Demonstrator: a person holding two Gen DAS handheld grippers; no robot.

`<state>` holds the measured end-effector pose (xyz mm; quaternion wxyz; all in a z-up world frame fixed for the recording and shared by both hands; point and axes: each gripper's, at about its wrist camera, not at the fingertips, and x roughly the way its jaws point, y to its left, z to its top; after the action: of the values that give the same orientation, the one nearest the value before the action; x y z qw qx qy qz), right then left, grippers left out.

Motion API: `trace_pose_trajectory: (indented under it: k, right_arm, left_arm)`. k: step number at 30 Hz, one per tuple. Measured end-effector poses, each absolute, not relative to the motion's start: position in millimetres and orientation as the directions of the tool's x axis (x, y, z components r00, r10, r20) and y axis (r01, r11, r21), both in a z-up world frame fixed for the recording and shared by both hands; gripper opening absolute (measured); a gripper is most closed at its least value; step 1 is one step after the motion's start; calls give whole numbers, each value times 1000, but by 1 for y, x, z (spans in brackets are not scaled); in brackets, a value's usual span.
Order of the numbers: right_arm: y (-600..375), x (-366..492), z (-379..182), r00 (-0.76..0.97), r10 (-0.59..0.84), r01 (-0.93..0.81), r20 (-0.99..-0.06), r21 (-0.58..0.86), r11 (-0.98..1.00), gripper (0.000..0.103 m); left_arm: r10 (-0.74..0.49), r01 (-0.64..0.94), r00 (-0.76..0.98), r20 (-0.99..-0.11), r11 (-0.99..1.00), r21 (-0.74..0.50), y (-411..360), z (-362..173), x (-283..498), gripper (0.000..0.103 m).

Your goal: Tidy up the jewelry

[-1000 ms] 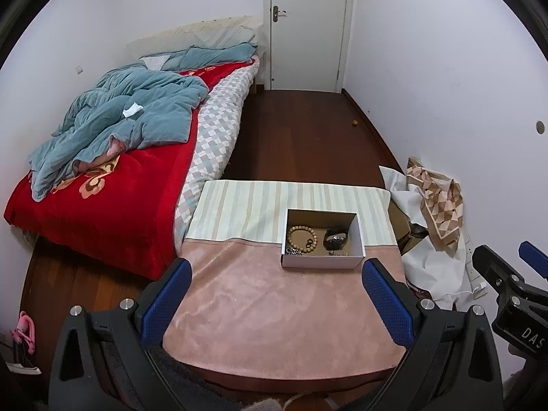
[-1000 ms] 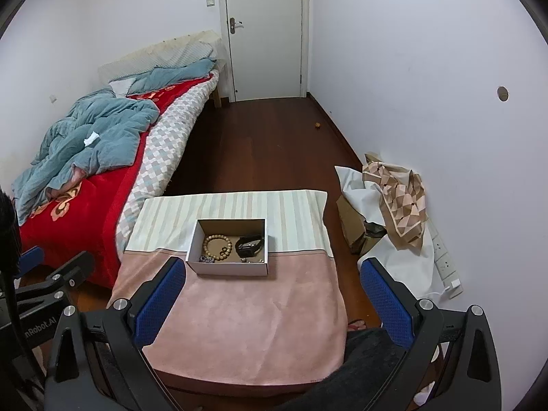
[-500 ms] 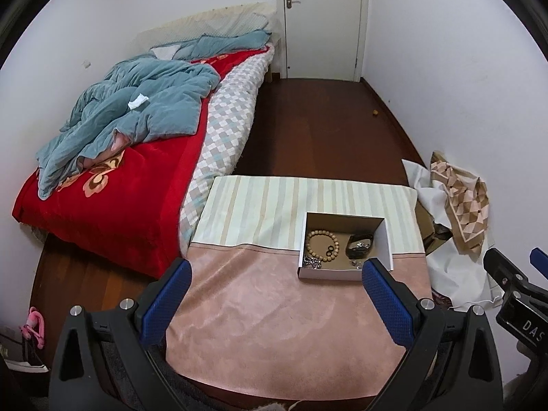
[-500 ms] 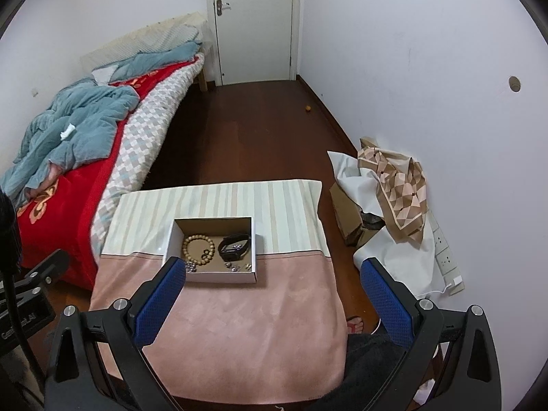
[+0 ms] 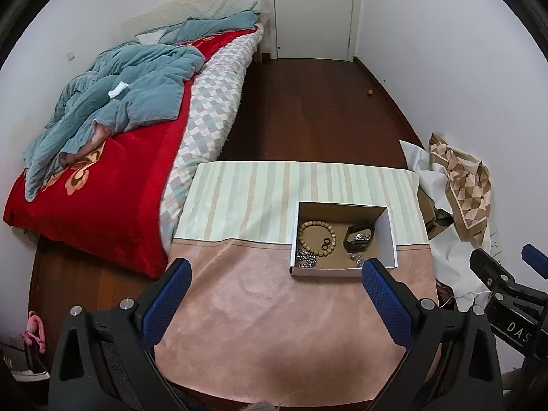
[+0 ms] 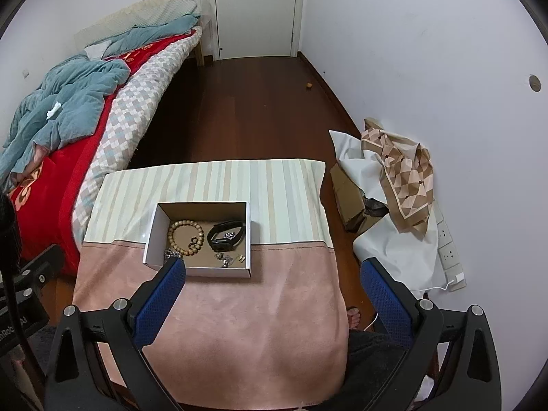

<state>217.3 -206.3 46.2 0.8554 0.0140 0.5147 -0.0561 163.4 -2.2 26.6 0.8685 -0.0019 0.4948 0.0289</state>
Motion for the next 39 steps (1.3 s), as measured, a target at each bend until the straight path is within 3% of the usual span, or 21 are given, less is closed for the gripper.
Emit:
trace_pose_trajectory:
  k: [39]
  right_arm:
    - [-210,216,42,437,-74,85,-897,-41,996,103]
  left_arm:
    - [48,-48,487,-872,998,28,0,10,162,103]
